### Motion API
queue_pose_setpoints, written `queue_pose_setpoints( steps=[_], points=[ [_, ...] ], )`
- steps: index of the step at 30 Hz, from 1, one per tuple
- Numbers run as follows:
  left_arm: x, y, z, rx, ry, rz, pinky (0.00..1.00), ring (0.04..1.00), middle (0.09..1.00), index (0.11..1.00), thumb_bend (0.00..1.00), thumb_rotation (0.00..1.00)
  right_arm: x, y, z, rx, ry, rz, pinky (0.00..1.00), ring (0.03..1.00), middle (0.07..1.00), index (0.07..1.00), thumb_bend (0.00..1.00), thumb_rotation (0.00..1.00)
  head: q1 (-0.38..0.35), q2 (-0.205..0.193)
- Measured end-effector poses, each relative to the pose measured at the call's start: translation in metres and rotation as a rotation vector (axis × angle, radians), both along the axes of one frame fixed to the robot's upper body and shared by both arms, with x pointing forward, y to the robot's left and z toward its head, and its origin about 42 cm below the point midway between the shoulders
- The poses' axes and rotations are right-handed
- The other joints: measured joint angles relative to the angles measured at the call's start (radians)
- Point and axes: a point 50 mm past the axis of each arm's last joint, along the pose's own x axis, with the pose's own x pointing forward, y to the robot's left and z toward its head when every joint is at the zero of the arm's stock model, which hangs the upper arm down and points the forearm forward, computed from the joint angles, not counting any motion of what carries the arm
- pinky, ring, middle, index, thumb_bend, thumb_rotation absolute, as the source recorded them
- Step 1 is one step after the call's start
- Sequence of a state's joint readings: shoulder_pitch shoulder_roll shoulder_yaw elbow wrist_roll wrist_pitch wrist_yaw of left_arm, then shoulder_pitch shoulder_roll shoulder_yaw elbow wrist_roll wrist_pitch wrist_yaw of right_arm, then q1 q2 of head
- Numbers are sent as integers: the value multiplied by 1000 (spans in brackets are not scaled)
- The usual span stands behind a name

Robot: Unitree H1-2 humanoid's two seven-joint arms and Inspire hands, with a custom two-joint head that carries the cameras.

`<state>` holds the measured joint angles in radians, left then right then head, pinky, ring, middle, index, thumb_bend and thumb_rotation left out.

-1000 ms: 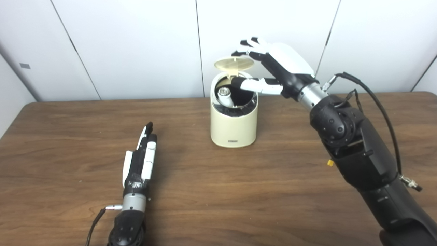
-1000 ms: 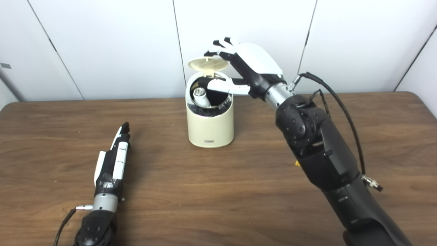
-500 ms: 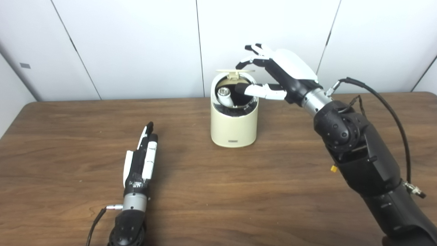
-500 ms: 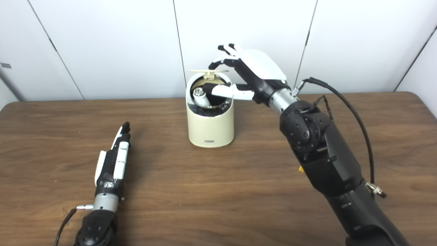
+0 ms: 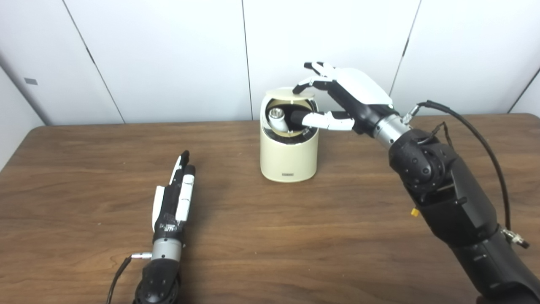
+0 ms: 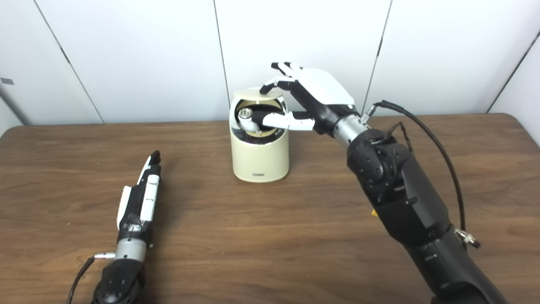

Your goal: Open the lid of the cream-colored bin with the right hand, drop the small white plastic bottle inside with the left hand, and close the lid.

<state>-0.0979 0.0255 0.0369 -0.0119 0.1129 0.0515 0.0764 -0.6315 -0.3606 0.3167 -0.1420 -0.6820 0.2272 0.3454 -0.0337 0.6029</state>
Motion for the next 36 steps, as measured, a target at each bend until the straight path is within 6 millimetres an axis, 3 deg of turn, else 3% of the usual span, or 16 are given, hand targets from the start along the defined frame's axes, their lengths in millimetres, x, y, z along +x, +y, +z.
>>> queue_pose_setpoints(
  steps=[13,36],
  points=[
    [0,-1,1,5,-10,-1,1000,1000,1000,1000,643,1000,-8,7,-22,-87,22,44,1000,1000,975,746,608,944,5,6],
    [0,-3,3,20,-4,8,1000,1000,1000,1000,639,1000,-14,7,-30,-119,14,83,1000,1000,981,765,598,951,14,20]
  ],
)
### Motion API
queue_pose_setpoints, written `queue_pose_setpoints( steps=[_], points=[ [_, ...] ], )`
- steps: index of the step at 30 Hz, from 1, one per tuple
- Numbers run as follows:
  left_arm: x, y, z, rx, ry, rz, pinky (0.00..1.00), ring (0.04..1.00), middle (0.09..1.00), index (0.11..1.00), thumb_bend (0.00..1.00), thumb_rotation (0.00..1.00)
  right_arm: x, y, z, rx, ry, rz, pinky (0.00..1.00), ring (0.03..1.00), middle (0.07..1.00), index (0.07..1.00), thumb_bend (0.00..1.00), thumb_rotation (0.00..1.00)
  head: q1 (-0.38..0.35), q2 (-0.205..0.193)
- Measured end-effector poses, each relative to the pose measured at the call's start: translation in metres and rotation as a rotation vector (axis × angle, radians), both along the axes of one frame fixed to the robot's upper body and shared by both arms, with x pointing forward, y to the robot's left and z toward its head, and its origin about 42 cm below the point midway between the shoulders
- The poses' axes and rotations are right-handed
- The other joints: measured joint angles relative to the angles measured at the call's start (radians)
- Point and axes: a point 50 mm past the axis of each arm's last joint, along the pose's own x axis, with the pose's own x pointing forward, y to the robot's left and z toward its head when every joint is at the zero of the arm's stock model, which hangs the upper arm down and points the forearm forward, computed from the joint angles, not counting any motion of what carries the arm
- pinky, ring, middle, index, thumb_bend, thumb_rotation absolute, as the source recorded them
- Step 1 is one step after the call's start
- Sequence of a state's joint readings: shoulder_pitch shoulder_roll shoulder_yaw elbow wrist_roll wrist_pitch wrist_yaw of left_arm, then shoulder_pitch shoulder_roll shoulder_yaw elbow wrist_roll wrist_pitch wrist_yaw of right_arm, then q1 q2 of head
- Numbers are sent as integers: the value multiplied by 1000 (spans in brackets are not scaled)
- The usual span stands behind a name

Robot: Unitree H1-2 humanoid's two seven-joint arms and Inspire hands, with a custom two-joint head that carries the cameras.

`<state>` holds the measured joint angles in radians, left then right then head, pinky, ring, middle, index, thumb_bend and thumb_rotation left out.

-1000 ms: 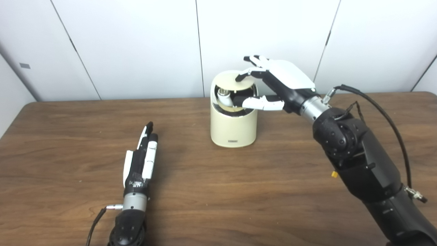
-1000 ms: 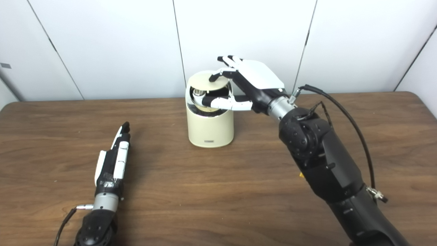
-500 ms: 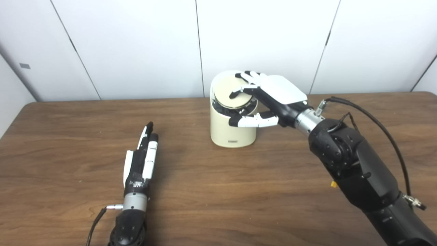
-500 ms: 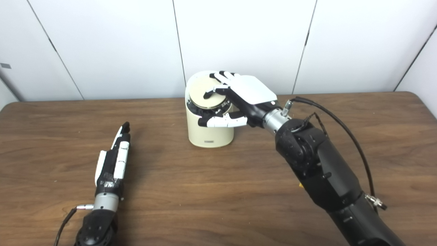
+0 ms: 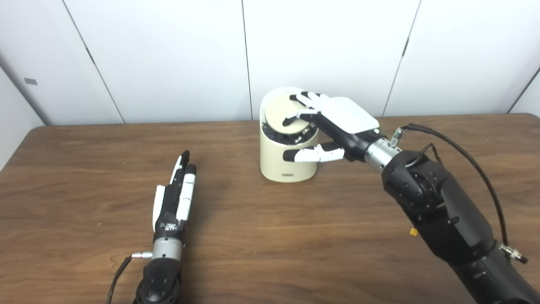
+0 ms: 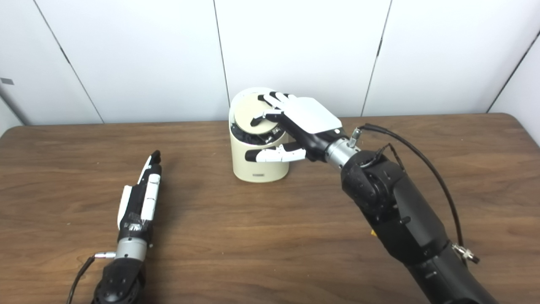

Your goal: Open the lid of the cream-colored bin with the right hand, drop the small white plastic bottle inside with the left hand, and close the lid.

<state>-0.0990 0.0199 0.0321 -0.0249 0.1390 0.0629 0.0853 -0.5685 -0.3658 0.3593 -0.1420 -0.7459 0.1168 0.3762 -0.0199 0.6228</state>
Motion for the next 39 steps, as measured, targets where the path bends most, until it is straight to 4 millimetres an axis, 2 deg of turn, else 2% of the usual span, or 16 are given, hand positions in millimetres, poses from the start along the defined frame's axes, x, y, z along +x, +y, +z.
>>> queue_pose_setpoints(
  steps=[8,16,23,33,39],
  points=[
    [0,-1,1,-18,-1,0,1000,1000,1000,1000,643,1000,0,-2,-1,0,8,-1,1000,1000,989,768,610,967,2,5],
    [0,-2,2,-27,4,2,1000,1000,1000,1000,655,1000,4,-2,1,-22,23,-11,1000,1000,1000,729,690,1000,0,3],
    [0,-2,2,-38,4,1,1000,1000,1000,1000,659,1000,5,-2,3,-33,44,-18,1000,1000,1000,760,702,1000,2,2],
    [0,-2,3,-35,11,4,1000,1000,1000,1000,659,1000,-1,1,5,-8,46,-37,1000,1000,1000,875,636,1000,5,6],
    [0,-2,4,-35,9,3,1000,1000,1000,1000,651,1000,-1,-5,16,38,23,-85,1000,1000,1000,880,639,1000,6,5]
  ],
)
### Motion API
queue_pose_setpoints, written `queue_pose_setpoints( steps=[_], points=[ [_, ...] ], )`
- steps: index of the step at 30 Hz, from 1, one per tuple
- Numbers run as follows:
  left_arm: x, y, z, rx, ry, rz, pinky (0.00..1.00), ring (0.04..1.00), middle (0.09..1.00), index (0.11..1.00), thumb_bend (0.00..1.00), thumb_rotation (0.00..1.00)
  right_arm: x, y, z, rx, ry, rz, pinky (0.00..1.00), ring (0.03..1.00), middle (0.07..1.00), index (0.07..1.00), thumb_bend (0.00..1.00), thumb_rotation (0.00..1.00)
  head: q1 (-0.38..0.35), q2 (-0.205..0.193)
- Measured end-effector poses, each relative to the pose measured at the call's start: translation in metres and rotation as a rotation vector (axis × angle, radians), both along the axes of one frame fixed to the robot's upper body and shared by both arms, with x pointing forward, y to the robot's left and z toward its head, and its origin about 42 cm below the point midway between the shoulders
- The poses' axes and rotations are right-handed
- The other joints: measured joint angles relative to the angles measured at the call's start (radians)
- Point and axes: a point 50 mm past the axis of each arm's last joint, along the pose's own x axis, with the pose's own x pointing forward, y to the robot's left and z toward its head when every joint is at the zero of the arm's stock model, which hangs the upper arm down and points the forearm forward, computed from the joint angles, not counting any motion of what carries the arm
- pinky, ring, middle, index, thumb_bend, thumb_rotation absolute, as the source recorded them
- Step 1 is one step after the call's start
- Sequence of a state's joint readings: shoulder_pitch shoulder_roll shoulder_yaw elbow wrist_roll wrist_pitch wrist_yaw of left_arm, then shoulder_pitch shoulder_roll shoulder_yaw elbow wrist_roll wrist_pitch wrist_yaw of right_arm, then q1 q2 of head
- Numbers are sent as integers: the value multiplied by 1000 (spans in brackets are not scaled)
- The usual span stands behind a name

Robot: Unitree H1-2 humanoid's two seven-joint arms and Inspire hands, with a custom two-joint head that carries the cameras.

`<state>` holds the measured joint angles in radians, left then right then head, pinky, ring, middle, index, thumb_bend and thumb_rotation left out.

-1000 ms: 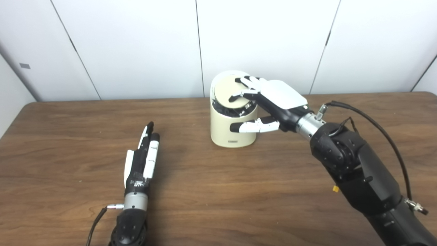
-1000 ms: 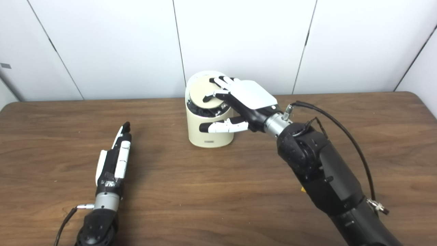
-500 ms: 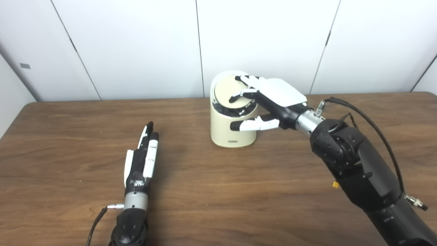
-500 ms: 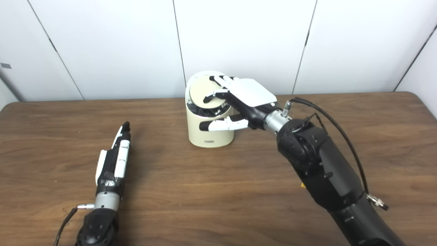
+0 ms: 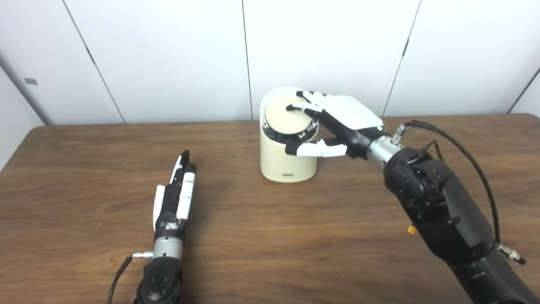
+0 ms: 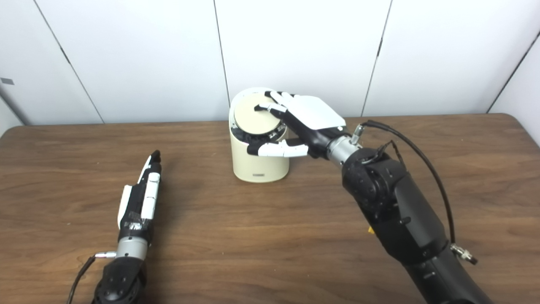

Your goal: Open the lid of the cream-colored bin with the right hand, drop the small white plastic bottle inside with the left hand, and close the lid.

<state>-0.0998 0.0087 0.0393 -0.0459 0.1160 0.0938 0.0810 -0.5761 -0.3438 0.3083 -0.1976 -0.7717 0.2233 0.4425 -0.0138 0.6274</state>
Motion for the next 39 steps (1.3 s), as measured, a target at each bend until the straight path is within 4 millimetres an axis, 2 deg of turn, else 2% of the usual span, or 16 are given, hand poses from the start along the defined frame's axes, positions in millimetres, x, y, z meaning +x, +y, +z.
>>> queue_pose_setpoints(
  steps=[7,9,18,21,25,28,31,34,36,39],
  points=[
    [0,2,0,7,-1,-6,1000,1000,1000,1000,652,985,2,-10,19,61,-45,-27,961,1000,1000,881,665,1000,-2,-3],
    [0,2,0,5,-1,-6,1000,1000,1000,1000,649,988,3,-11,22,67,-55,-33,985,1000,1000,882,673,1000,-5,-5],
    [0,4,0,-3,-4,-4,1000,1000,1000,1000,640,999,-3,-26,31,113,-80,-92,1000,1000,1000,882,616,1000,-17,-5],
    [0,6,-1,-2,-6,-8,1000,1000,1000,1000,644,1000,-8,-38,19,158,-56,-120,994,1000,998,891,604,1000,-17,-6],
    [0,8,-1,-26,-7,-6,1000,1000,1000,1000,631,1000,-18,-55,-9,252,25,-163,978,1000,994,908,588,1000,-21,-5],
    [0,10,-1,-34,-6,-7,1000,1000,1000,1000,668,1000,-29,-72,-30,368,106,-205,978,1000,994,941,582,1000,-25,-3],
    [-1,12,-1,-40,-2,-3,1000,1000,1000,1000,664,1000,-41,-86,-51,505,182,-264,932,981,986,937,582,1000,-26,2],
    [-3,13,0,-63,0,-14,1000,1000,1000,1000,613,1000,-51,-90,-69,643,238,-294,908,954,961,930,595,1000,-31,3],
    [-5,15,1,-79,0,-18,1000,1000,1000,1000,585,1000,-56,-89,-78,734,274,-291,970,983,979,930,606,1000,-32,8],
    [-7,17,2,-112,1,-21,1000,1000,1000,1000,572,1000,-59,-88,-85,862,305,-283,997,999,997,927,618,1000,-29,11]
  ],
)
